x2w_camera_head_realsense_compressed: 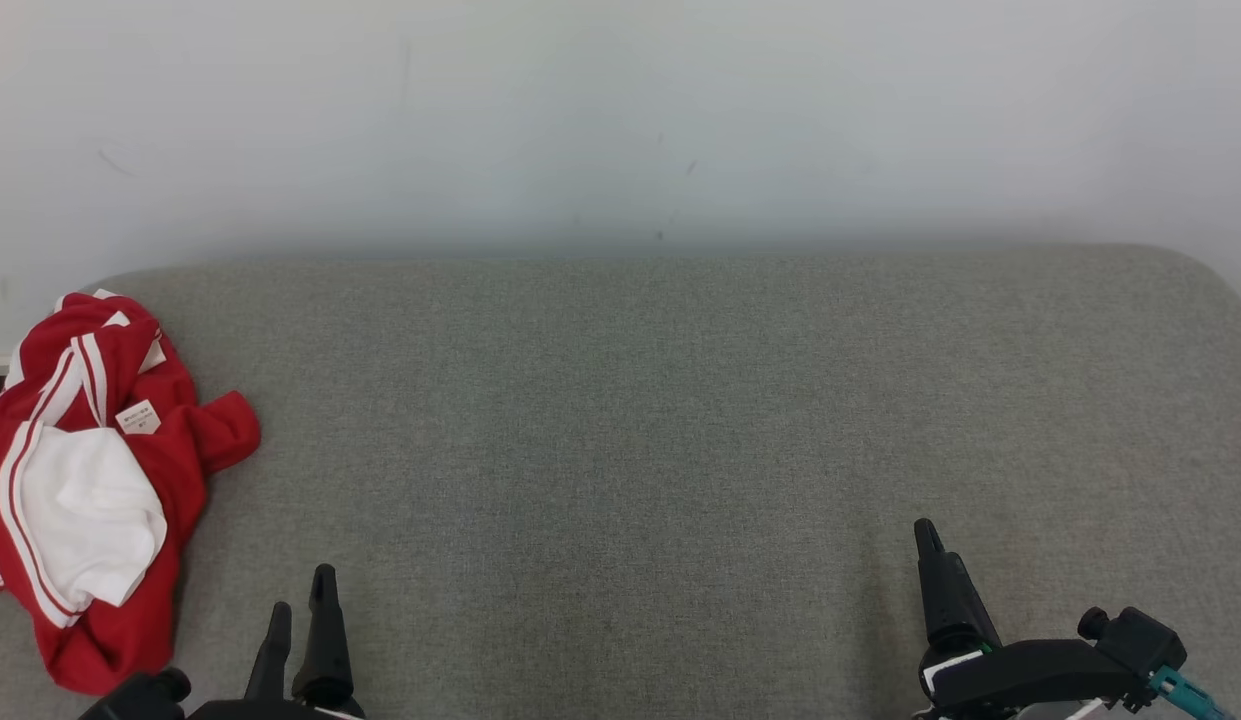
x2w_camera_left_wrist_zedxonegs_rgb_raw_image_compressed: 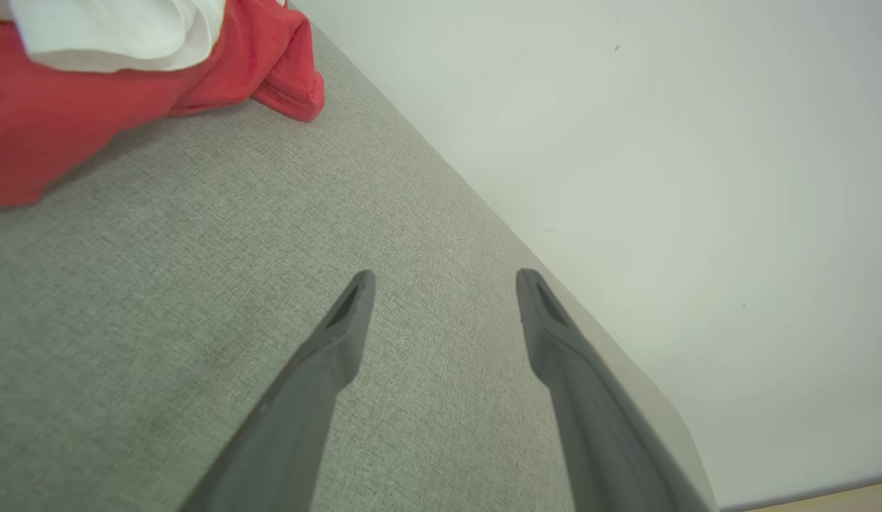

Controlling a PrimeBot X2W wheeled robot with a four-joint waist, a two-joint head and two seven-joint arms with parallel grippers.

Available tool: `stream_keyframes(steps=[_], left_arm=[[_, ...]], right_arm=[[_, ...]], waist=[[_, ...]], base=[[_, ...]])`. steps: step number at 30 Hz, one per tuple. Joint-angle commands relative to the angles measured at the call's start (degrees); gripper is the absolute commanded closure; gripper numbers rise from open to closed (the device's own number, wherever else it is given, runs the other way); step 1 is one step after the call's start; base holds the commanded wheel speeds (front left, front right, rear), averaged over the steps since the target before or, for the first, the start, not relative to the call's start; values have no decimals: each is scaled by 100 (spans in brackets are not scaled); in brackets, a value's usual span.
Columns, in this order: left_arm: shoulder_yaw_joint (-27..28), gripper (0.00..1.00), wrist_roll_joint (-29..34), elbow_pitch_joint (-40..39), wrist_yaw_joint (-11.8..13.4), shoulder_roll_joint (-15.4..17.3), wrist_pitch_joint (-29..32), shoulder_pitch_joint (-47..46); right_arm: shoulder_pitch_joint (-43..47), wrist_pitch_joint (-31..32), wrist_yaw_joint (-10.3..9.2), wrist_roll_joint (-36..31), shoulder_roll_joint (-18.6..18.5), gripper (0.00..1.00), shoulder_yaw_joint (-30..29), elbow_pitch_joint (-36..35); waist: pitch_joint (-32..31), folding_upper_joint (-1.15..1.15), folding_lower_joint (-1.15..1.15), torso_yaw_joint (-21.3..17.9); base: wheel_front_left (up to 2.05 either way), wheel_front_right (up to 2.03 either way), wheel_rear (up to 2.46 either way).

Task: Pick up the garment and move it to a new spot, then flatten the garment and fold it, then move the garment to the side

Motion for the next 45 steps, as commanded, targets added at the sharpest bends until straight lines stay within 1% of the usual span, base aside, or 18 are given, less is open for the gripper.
stream_keyframes(steps=[1, 3, 4, 6, 10, 17, 23, 32, 45], left_arm=[[-30, 0, 253, -90, 28, 26, -59, -1], [-71, 0, 498, -89, 45, 30, -96, 5], [-71, 0, 498, -89, 45, 30, -96, 5], [-119, 0, 836, -87, 97, 46, -151, 14], [-201, 0, 1237, -84, 147, 83, -220, 32], [-351, 0, 1846, -54, 251, 177, -336, 52], [-492, 0, 2298, -84, 333, 275, -431, 45], [-698, 0, 2841, -121, 437, 368, -567, 49], [-881, 0, 3441, -67, 550, 449, -738, 96]], right_arm=[[-108, -55, 20, -186, -13, 0, 15, -50], [-104, -90, 21, -356, -14, 0, 26, -15], [-104, -90, 21, -356, -14, 0, 26, -15], [-107, -146, 21, -665, -15, 0, 9, 37], [-120, -216, 22, -1026, -15, 0, -17, 43], [-133, -328, 23, -1695, -16, 0, -10, 55], [-150, -426, 25, -2110, -18, 0, 36, 168], [-168, -562, 26, -2725, -19, 0, -1, 300], [-151, -729, 28, -3322, -21, 0, -24, 389]], waist=[[0, 0, 0, 1], [-2, 0, 0, 4], [-2, 0, 0, 4], [-5, 0, 0, 7], [-9, 0, 0, 7], [-14, 0, 0, 5], [-16, 0, 0, 1], [-20, 0, 0, 1], [-32, 0, 0, -14]], base=[[0, 0, 0], [0, 0, 0], [0, 0, 0], [0, 0, 0], [0, 0, 0], [0, 0, 0], [0, 0, 0], [0, 0, 0], [0, 0, 0]])
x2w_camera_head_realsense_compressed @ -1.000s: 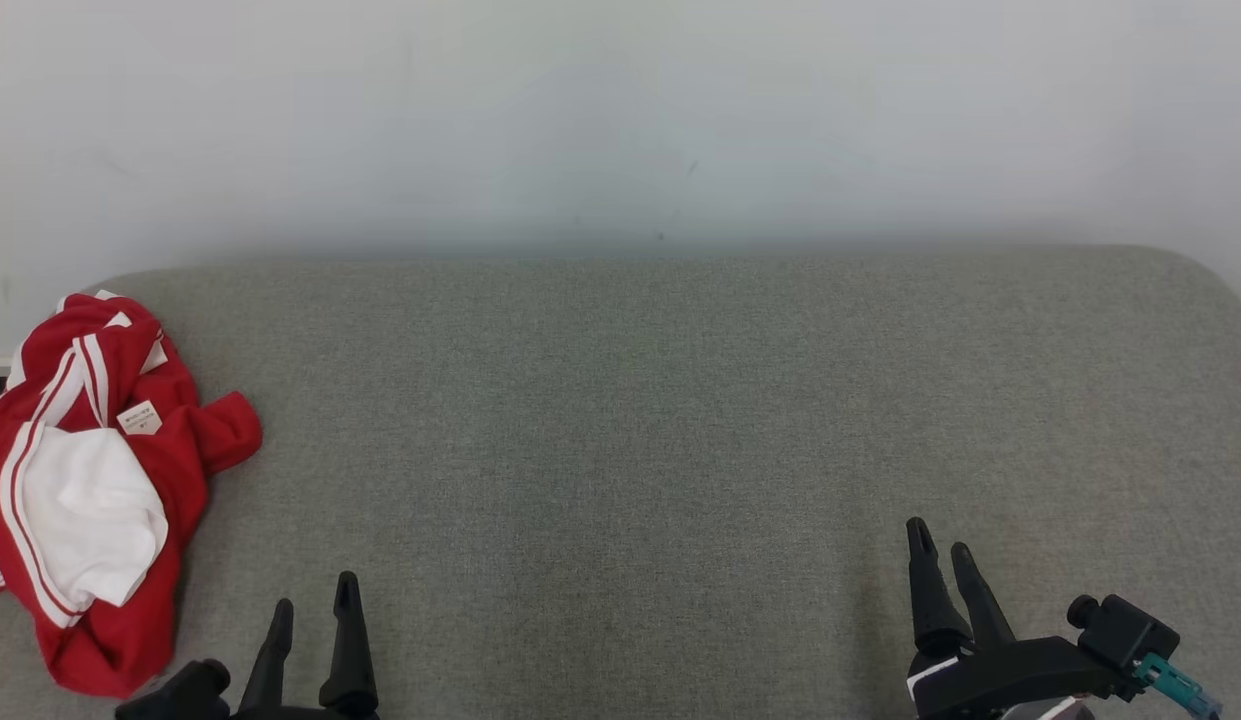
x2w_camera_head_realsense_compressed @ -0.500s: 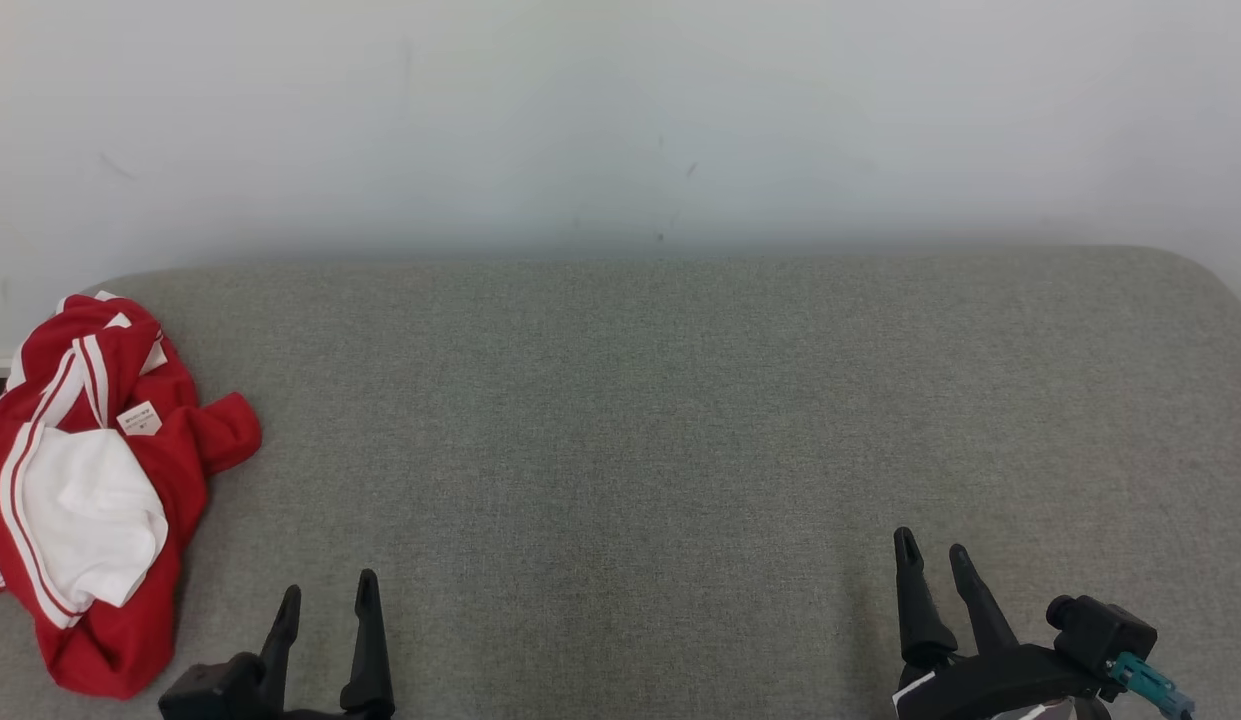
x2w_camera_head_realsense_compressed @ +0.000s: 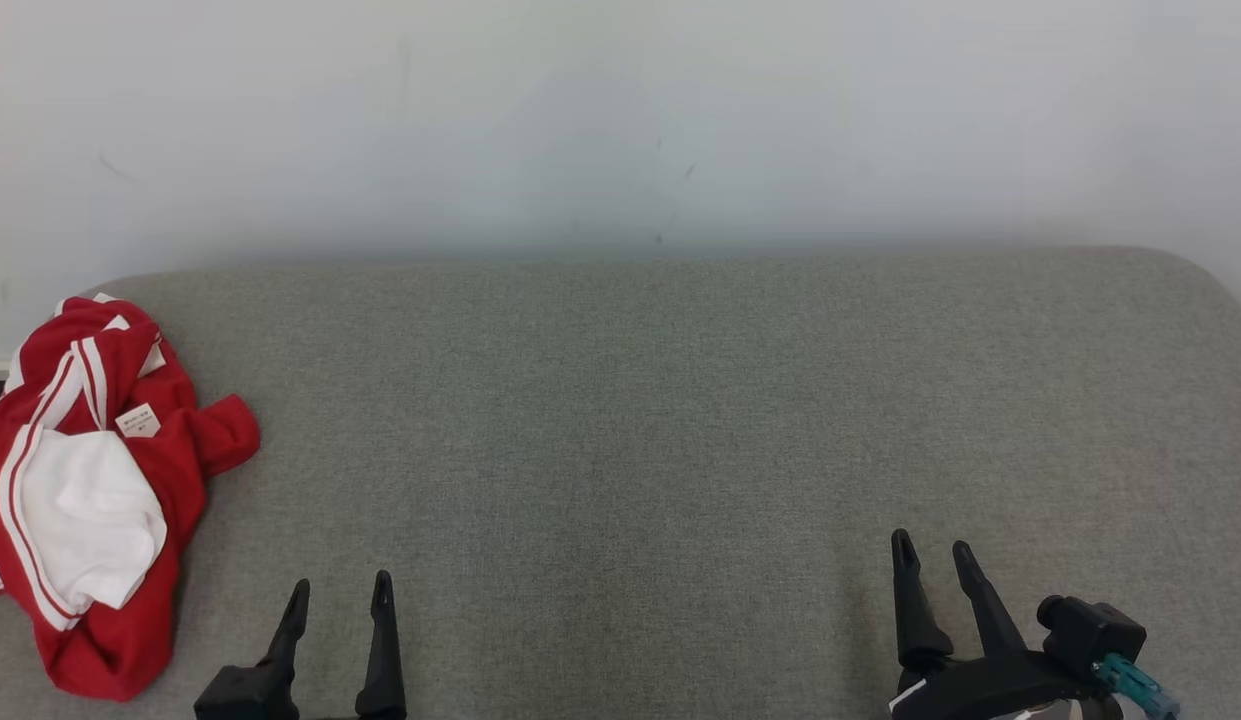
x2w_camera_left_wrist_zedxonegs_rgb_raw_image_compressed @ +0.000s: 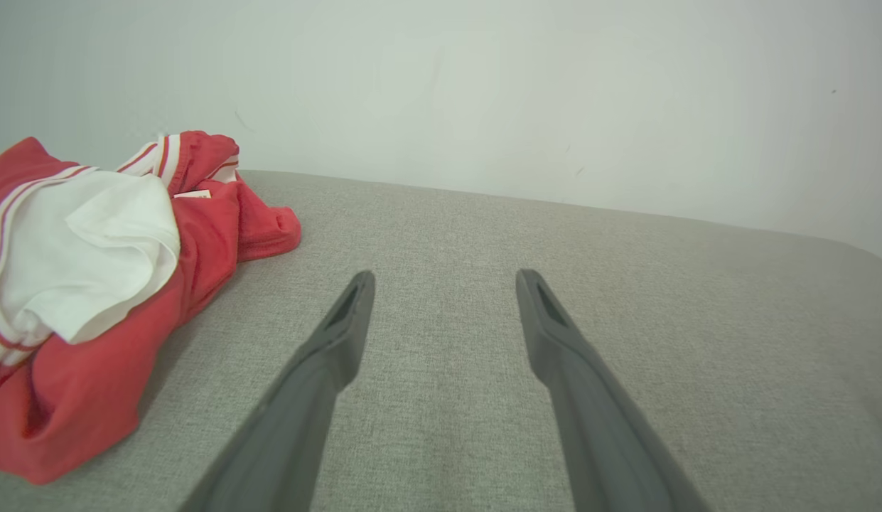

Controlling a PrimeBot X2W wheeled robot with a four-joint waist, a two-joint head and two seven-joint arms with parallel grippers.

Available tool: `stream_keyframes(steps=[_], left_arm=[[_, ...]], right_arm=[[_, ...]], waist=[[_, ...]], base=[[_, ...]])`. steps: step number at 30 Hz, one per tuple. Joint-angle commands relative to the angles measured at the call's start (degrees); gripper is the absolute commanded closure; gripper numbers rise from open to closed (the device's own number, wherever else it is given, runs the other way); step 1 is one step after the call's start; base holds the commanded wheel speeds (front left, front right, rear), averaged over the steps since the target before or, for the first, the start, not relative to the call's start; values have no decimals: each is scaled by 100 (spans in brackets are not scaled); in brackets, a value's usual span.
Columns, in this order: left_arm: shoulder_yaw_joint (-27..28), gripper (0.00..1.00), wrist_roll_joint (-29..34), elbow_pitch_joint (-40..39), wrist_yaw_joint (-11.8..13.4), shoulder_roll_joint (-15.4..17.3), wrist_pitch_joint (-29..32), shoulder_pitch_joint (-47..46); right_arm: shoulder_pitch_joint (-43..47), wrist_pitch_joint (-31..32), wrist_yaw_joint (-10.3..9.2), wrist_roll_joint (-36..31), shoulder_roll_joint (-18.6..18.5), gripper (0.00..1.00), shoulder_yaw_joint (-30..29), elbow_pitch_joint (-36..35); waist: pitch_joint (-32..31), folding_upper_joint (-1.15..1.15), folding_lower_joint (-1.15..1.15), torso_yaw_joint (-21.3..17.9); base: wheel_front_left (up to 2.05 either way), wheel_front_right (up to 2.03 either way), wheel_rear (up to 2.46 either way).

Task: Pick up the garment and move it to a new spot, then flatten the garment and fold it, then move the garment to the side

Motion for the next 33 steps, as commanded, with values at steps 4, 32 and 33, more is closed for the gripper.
stream_keyframes(steps=[4, 32, 33], left_arm=[[1, 0, 158, -20, 6, 9, -82, 44], [274, 0, 1004, 160, -179, -281, -406, 123], [277, 0, 1047, 163, -180, -287, -417, 123]], right_arm=[[-65, -74, 26, -227, -11, 0, 20, 1], [-92, -392, 27, -1446, -14, 0, 116, 212], [-88, -405, 27, -1479, -14, 0, 122, 219]], waist=[[-4, 0, 0, -7], [-16, 0, 0, 27], [-16, 0, 0, 28]], base=[[0, 0, 0], [0, 0, 0], [0, 0, 0]])
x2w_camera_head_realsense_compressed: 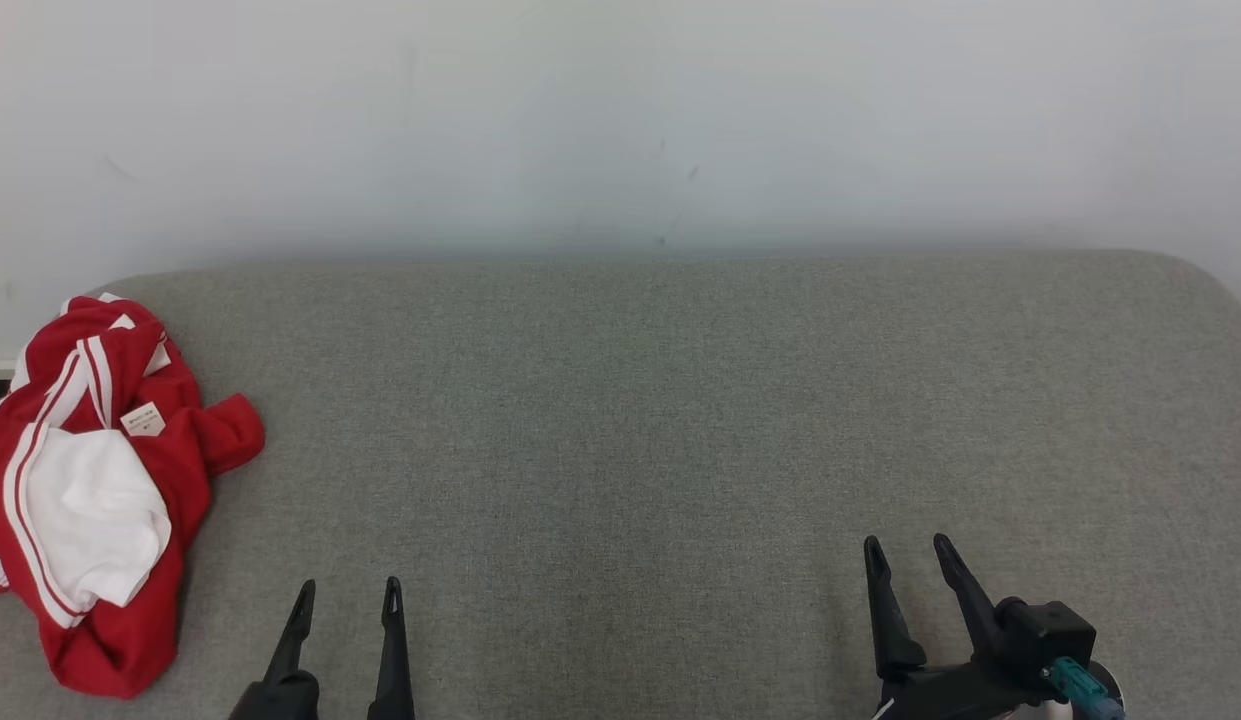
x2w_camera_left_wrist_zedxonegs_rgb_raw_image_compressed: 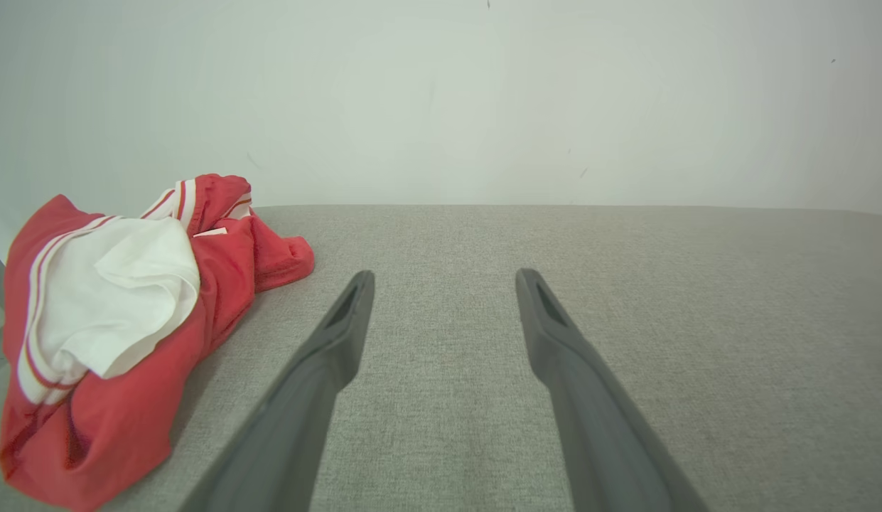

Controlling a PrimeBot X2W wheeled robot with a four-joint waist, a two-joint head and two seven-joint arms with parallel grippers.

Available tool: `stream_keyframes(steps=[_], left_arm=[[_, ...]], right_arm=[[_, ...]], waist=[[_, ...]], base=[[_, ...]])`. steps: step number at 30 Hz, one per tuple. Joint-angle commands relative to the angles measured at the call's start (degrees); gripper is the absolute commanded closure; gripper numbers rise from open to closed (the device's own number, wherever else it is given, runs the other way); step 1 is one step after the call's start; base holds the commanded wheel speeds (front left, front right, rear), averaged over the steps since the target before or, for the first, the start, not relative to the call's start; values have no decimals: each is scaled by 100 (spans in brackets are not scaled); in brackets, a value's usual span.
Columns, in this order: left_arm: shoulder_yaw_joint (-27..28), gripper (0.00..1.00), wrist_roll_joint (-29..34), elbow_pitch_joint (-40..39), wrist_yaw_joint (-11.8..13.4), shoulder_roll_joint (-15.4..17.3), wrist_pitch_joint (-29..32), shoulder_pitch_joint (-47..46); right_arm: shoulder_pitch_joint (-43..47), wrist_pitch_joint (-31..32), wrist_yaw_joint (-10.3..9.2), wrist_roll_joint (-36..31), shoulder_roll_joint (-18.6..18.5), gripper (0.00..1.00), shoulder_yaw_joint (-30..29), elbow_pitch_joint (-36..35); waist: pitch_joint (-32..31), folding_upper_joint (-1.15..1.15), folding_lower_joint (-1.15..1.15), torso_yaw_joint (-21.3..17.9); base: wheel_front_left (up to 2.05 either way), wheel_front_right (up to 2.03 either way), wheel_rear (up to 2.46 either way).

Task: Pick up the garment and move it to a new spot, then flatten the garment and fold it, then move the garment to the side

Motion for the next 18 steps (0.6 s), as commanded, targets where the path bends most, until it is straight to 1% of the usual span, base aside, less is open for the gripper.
stream_keyframes(steps=[1, 14, 17, 18], left_arm=[[1, 0, 157, 5, -23, -24, -58, 59], [86, 0, 225, 70, -85, -64, -61, 65], [110, 0, 224, 83, -79, -72, -61, 52], [118, 0, 211, 97, -83, -77, -61, 26]], right_arm=[[-16, -61, 20, -120, -9, 0, 27, 13], [-4, -49, 21, -89, -8, 0, 65, 29], [27, -49, 21, -97, -8, 0, 48, 20], [53, -49, 21, -92, -6, 0, 42, 22]], waist=[[-2, 0, 0, 2], [1, 0, 0, 8], [-12, 0, 0, 60], [-23, 0, 0, 133]], base=[[0, 0, 0], [0, 0, 0], [0, 0, 0], [0, 0, 0]])
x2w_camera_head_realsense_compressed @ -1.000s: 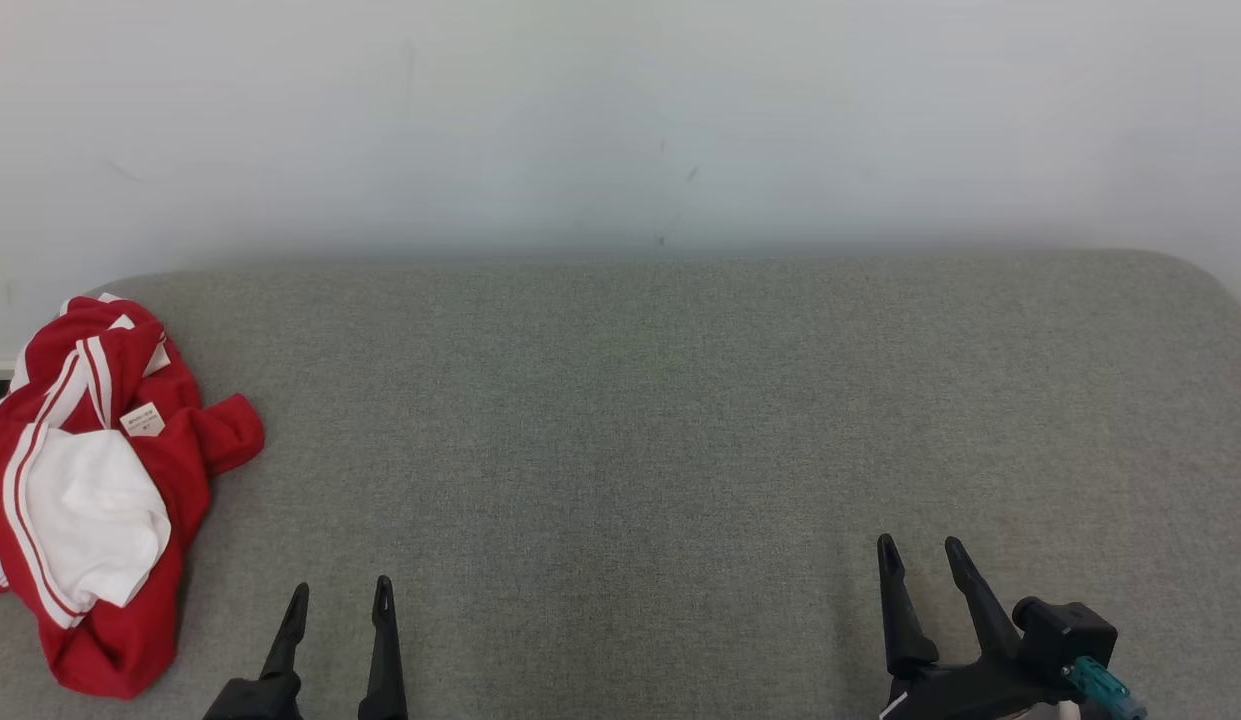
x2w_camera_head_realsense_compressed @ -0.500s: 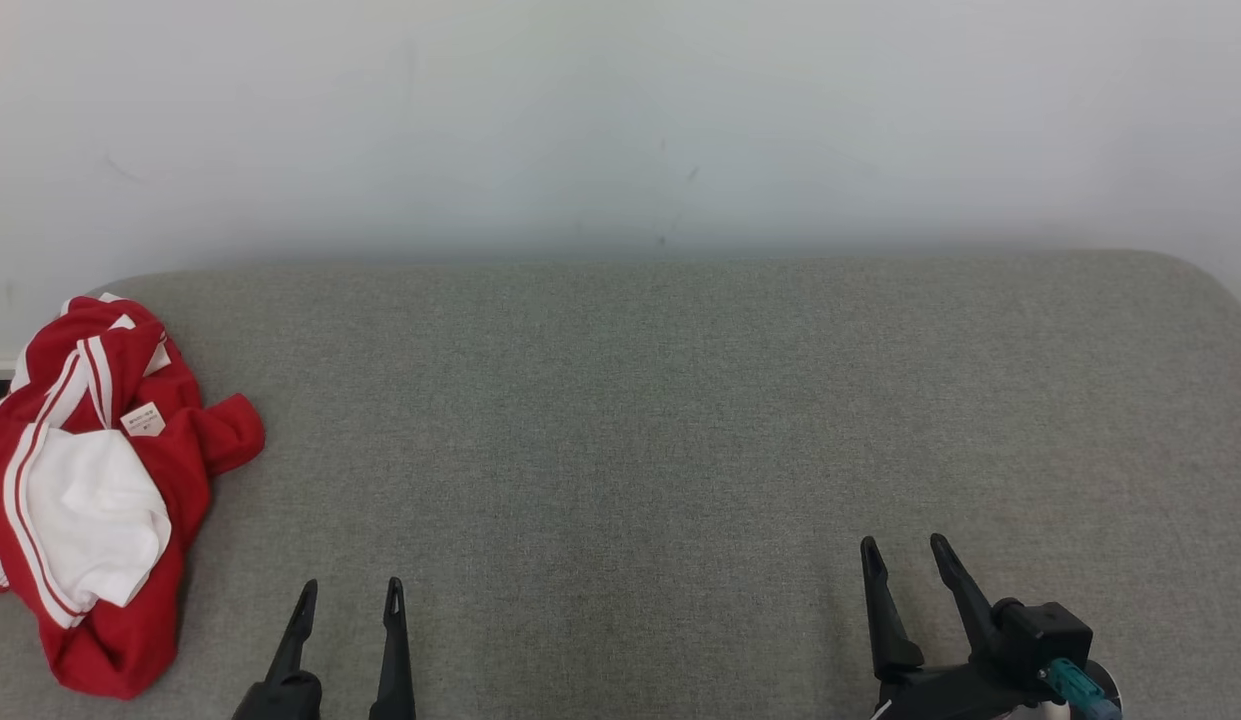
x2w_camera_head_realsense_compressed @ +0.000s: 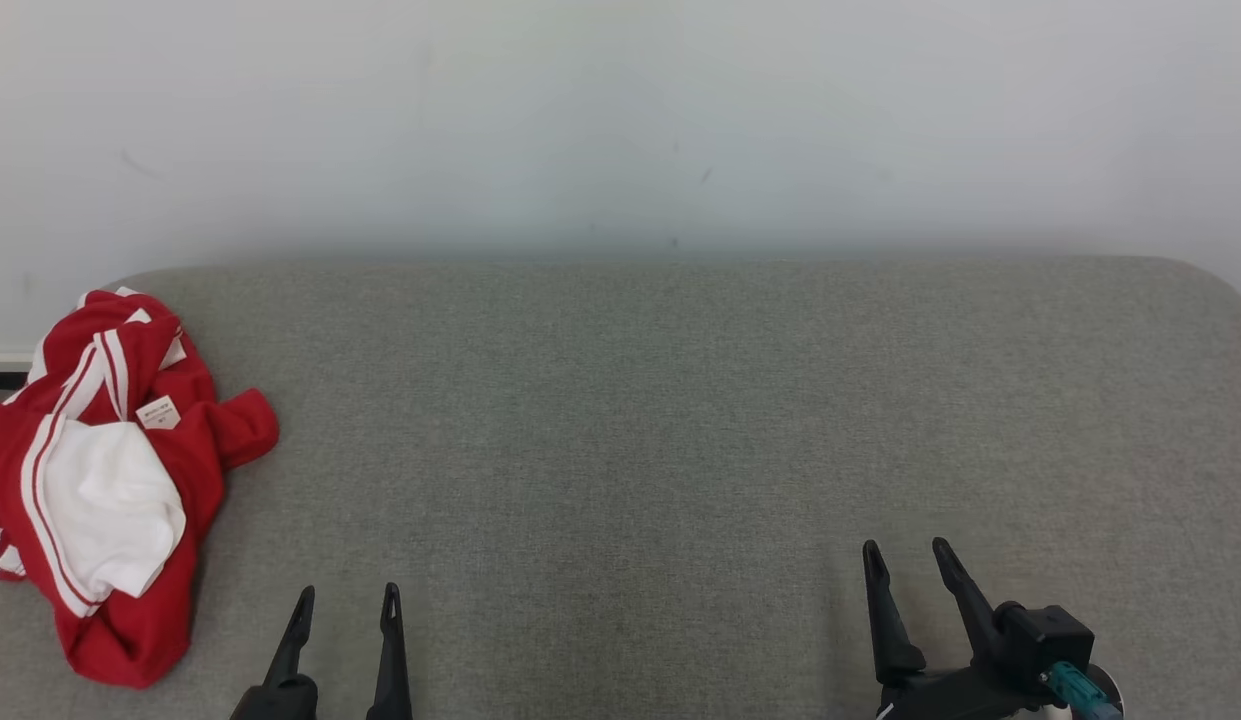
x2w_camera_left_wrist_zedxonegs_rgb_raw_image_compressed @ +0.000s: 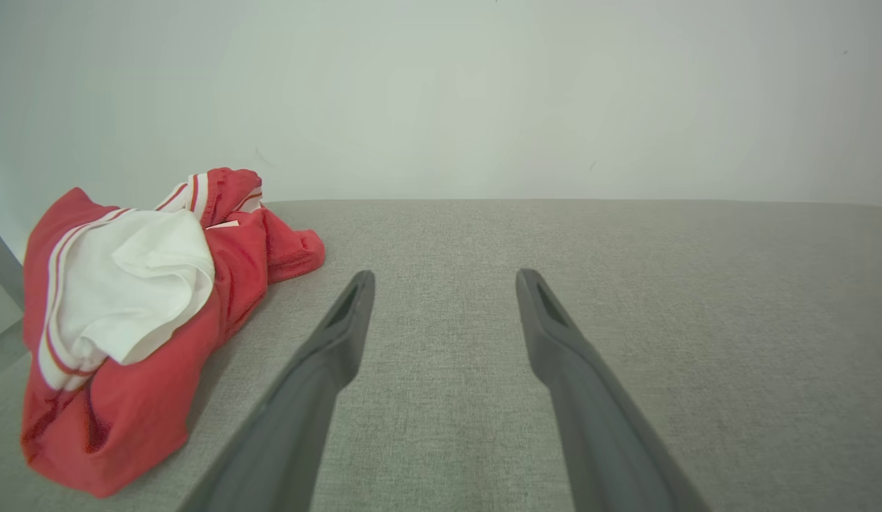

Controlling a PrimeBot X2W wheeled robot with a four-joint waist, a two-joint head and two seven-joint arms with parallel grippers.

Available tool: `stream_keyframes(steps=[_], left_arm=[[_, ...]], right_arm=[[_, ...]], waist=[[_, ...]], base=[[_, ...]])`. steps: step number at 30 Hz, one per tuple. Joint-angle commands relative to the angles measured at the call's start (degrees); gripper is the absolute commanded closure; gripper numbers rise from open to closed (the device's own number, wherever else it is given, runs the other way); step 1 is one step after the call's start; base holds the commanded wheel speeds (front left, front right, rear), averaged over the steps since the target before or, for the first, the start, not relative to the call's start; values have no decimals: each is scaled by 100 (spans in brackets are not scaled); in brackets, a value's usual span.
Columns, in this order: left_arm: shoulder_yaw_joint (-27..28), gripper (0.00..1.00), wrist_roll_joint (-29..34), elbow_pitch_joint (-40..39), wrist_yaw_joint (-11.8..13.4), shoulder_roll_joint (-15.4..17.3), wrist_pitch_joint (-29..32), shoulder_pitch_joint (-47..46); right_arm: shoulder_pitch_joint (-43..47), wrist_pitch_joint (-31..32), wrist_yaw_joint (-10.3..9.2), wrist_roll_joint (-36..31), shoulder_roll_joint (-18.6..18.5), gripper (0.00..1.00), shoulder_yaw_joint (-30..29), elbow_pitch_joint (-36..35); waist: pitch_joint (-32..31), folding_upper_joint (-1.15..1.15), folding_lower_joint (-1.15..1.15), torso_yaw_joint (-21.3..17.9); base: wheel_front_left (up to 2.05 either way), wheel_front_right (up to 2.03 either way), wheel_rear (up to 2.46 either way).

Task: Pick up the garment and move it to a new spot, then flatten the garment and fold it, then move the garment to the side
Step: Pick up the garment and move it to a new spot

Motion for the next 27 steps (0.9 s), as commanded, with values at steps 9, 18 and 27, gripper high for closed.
stream_keyframes(steps=[9, 18, 27], left_arm=[[103, 0, 19, 7, 36, -23, -20, 85], [171, 0, 73, 26, 16, -30, -19, 149], [318, 0, 120, -15, 11, 13, -20, 231]], right_arm=[[105, -3, 21, 48, -1, 0, 66, 0], [116, 7, 20, 136, -1, 0, 174, 46], [155, 2, 20, 225, -1, 0, 284, 53]], waist=[[-76, 0, 0, 711], [-118, 0, 0, 1522], [-156, 0, 0, 2148]], base=[[0, 0, 0], [0, 0, 0], [0, 0, 0]])
